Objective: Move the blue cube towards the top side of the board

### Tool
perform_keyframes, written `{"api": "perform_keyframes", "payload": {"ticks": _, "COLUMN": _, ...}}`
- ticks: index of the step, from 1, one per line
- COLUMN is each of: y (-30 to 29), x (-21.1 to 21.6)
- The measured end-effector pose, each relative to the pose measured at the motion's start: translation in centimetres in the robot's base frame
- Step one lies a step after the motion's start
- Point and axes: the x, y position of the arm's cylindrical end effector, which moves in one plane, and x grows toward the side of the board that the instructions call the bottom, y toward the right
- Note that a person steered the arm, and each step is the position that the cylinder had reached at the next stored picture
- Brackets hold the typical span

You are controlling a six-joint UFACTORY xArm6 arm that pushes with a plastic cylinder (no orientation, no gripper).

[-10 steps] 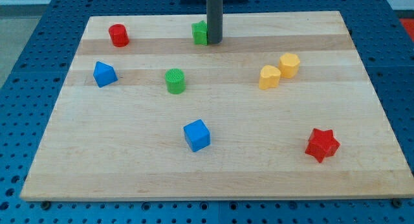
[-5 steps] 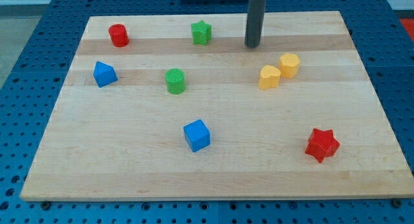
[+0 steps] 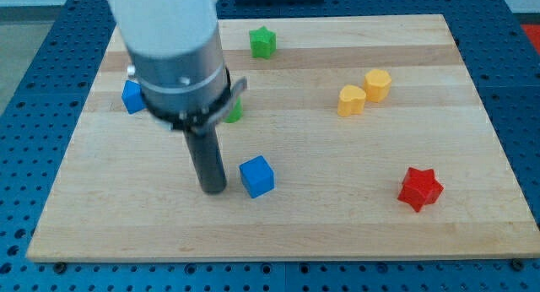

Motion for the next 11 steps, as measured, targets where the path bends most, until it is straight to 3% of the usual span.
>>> {"api": "perform_keyframes", "payload": {"ticks": 1, "y": 6.9, "x": -0.4}}
{"api": "perform_keyframes", "payload": {"ticks": 3, "y": 13.0, "x": -7.0}}
{"api": "perform_keyframes", "payload": {"ticks": 4, "y": 8.2, "x": -9.9}}
{"api": "perform_keyframes", "payload": {"ticks": 5, "y": 7.0, "x": -5.1}}
{"api": "perform_keyframes", "payload": {"ticks": 6, "y": 2.4, "x": -9.0}}
{"api": "perform_keyframes", "payload": {"ticks": 10, "y": 15.3, "x": -24.2}}
{"api": "perform_keyframes", "payload": {"ticks": 11, "y": 18.8, "x": -26.4}}
